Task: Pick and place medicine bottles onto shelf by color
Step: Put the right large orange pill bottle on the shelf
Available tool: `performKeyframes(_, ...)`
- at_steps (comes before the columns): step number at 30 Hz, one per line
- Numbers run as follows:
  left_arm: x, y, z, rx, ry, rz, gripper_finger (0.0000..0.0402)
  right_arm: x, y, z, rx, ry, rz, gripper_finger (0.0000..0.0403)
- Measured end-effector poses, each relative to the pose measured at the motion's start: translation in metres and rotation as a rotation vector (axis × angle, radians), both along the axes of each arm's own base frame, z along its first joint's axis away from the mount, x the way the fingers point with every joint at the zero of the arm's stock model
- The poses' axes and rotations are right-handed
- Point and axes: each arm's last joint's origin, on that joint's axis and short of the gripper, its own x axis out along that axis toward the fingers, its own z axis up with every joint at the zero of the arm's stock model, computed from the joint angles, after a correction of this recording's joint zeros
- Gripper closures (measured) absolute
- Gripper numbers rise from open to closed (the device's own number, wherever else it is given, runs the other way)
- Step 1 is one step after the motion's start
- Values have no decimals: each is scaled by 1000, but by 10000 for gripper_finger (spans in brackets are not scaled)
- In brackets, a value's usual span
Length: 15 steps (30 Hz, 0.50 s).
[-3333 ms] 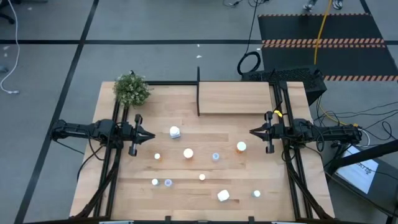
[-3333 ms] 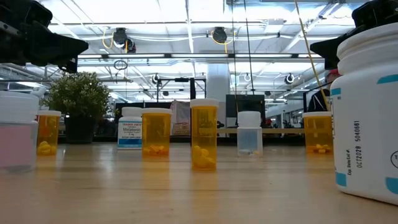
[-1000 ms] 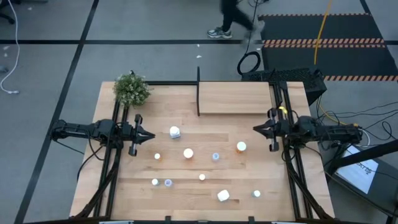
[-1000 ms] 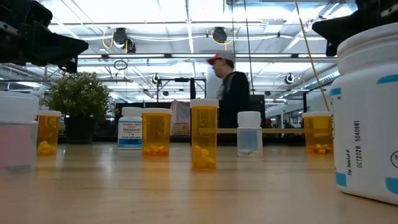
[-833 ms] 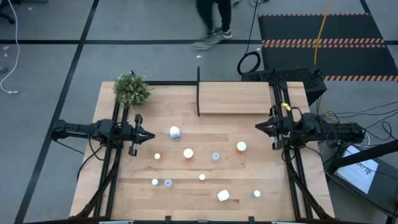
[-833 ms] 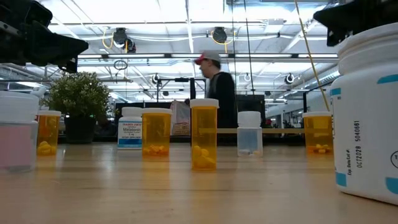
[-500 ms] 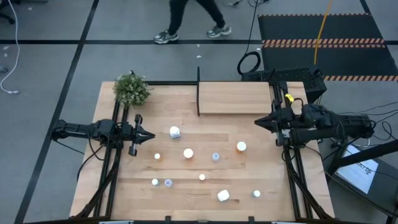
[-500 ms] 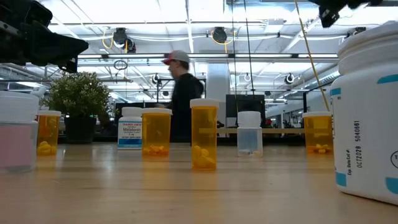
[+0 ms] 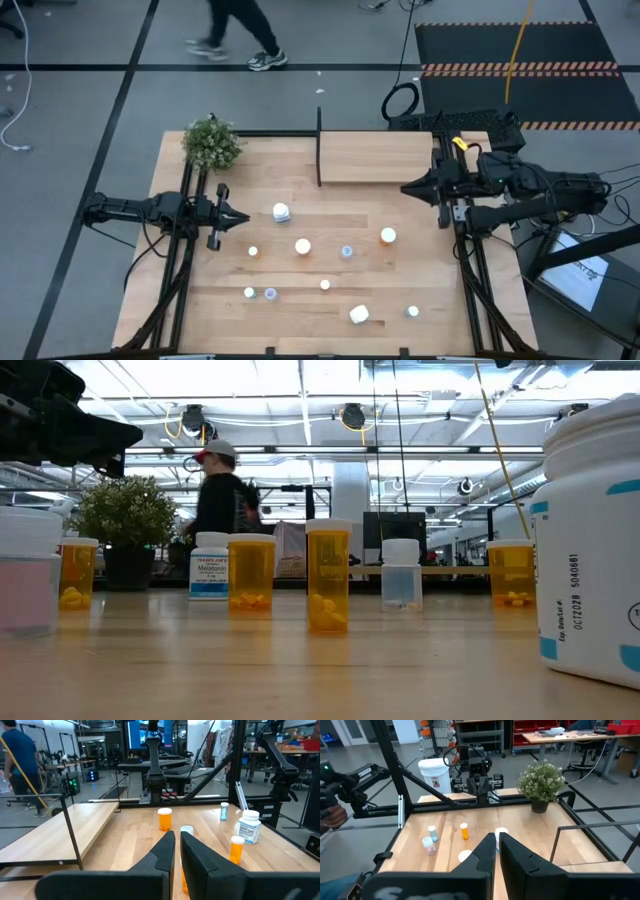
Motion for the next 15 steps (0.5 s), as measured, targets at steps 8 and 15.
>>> performKeyframes(8,1,2,1,-114,15,66,369,2,0,-1,2,12,-1,387)
performKeyframes(15,4,2,38,-176,27,69,369,3,0,-2,2,16,-1,387)
